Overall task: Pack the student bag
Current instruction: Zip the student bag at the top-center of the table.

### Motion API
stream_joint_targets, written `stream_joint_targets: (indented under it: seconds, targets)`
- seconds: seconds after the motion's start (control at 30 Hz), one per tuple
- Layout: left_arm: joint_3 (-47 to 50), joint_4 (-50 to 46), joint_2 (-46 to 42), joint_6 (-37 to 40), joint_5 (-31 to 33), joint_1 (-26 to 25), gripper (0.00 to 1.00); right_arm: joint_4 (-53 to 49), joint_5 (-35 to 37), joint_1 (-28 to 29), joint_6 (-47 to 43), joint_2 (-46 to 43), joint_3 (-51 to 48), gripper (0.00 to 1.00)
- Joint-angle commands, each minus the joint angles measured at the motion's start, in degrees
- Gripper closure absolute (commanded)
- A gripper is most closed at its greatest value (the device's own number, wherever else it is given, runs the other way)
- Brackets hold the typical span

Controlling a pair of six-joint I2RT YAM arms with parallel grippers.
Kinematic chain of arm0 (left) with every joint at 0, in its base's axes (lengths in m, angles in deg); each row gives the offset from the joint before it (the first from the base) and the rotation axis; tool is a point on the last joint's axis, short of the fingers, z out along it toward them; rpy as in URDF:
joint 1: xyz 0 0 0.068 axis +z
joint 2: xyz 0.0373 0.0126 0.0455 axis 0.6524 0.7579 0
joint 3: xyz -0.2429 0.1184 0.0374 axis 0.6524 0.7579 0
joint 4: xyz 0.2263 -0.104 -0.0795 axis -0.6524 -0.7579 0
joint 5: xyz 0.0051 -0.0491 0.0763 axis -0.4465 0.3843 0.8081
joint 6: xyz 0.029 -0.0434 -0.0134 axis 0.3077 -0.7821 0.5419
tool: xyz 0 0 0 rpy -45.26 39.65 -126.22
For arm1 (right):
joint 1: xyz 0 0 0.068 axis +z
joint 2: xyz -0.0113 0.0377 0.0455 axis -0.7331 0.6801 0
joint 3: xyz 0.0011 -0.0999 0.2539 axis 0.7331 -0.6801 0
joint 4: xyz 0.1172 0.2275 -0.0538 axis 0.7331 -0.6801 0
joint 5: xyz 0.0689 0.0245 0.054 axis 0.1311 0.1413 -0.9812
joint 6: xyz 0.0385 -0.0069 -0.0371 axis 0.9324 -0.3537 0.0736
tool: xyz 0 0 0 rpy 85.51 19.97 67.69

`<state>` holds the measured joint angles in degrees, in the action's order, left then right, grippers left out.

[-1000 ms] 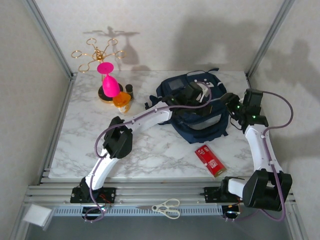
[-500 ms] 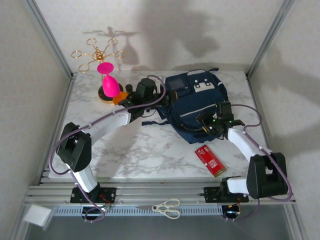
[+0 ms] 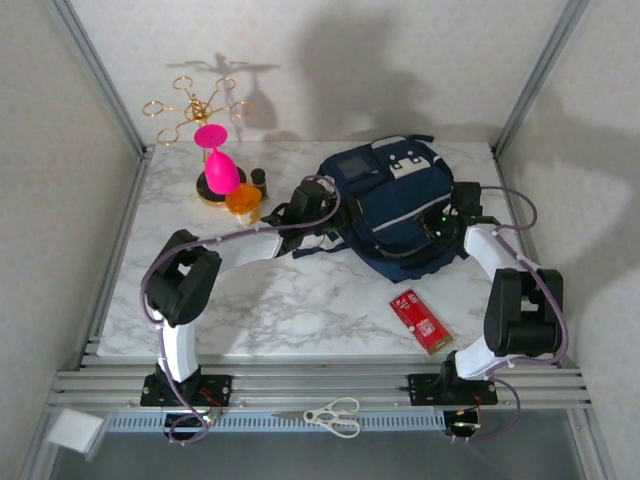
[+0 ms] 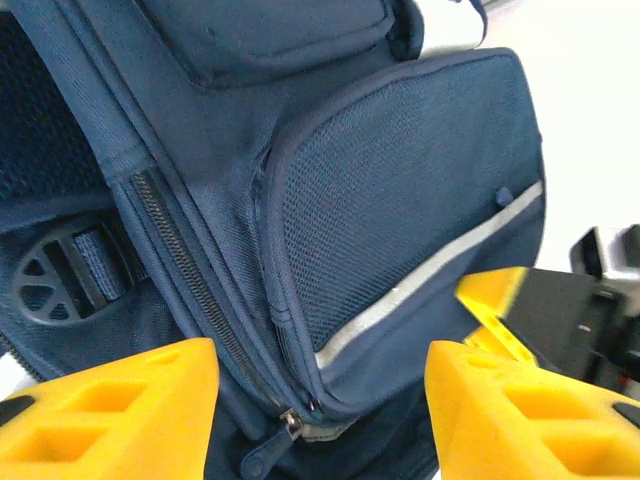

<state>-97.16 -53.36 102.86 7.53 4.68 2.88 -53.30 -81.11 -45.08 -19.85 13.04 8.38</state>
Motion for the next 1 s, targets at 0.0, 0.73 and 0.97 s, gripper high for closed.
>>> stream_joint_targets:
  seconds: [0.0, 0.73, 0.97]
  targets:
    - [-1.3, 3.0, 2.9, -2.5, 1.4, -0.6, 0.42, -4.6, 0.6, 2.3, -1.6, -5.5, 1.3, 0.57]
    - [-1.4, 1.6, 3.5, -2.4, 4.0, -1.4, 0.42, 10.0, -9.4, 2.0, 6.3, -3.2, -4.3, 0.46]
    - [2.9, 5.2, 0.8, -7.3, 4.9, -0.1, 0.45, 12.8, -13.2, 1.8, 11.0, -8.6, -4.4, 0.82]
